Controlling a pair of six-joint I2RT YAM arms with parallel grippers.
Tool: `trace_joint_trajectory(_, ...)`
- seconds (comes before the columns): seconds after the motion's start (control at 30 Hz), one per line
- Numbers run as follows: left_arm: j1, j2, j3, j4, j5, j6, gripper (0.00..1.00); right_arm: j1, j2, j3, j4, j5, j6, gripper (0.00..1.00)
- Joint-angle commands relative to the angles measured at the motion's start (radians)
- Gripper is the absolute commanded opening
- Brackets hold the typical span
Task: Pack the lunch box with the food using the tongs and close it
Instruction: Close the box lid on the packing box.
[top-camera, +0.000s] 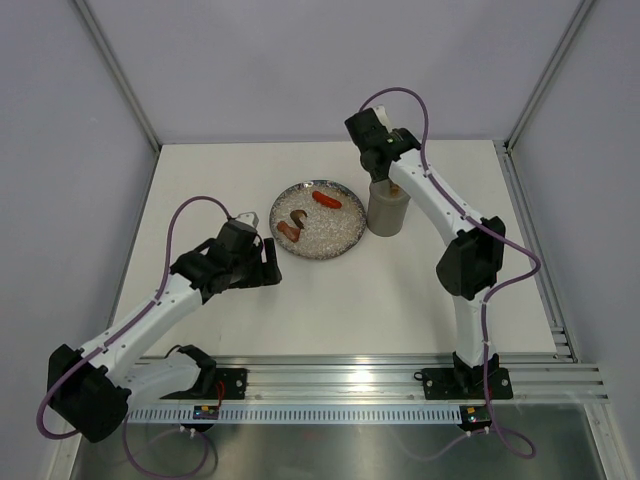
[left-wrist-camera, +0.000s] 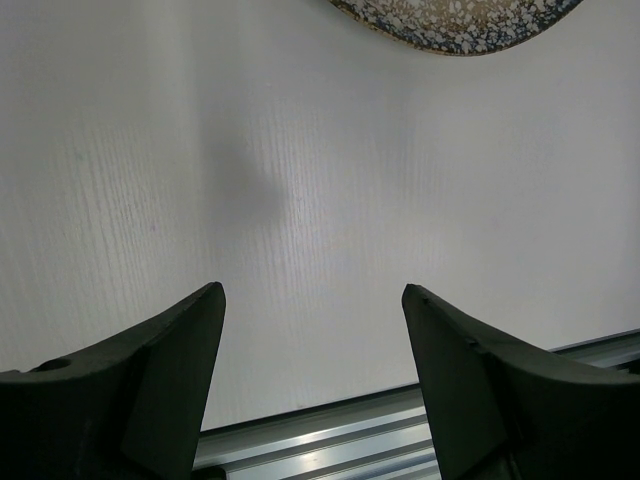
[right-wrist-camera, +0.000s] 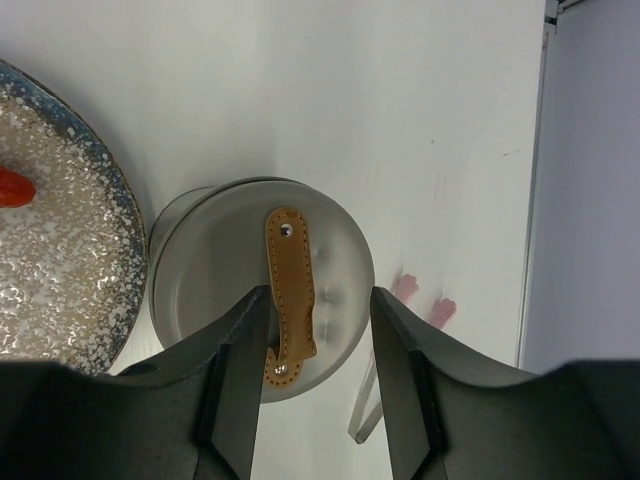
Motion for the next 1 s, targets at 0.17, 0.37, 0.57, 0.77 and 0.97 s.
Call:
trace_joint_trajectory(0.17,0.005,-0.034,0.0,0.036,-0.003,-0.002,0.76,-0.056,-0.064,0.052,0.023,-0.181,0.076,0.47)
trace_joint_trajectory(0.37,0.005,-0.085,-0.015,0.039,-0.054,-0.016,0.76,-0.09,-0.034,0.112,-0.003,-0.234,0.104,0.47)
trace_joint_trajectory(0.57,0.005,-0.102,-0.01,0.028,-0.069,-0.011,0.76,-0.122,-0.045,-0.018,0.063,-0.33,0.148,0.47)
trace_joint_trajectory(0.77,0.005,-0.097,-0.01,0.03,-0.063,-0.013,0.76,-0.122,-0.005,-0.058,0.042,-0.329,0.162,0.46)
trace_joint_trajectory(0.97,0.004,-0.091,-0.001,0.039,-0.057,-0.009,0.76,-0.122,-0.028,0.109,-0.022,-0.315,0.148,0.46)
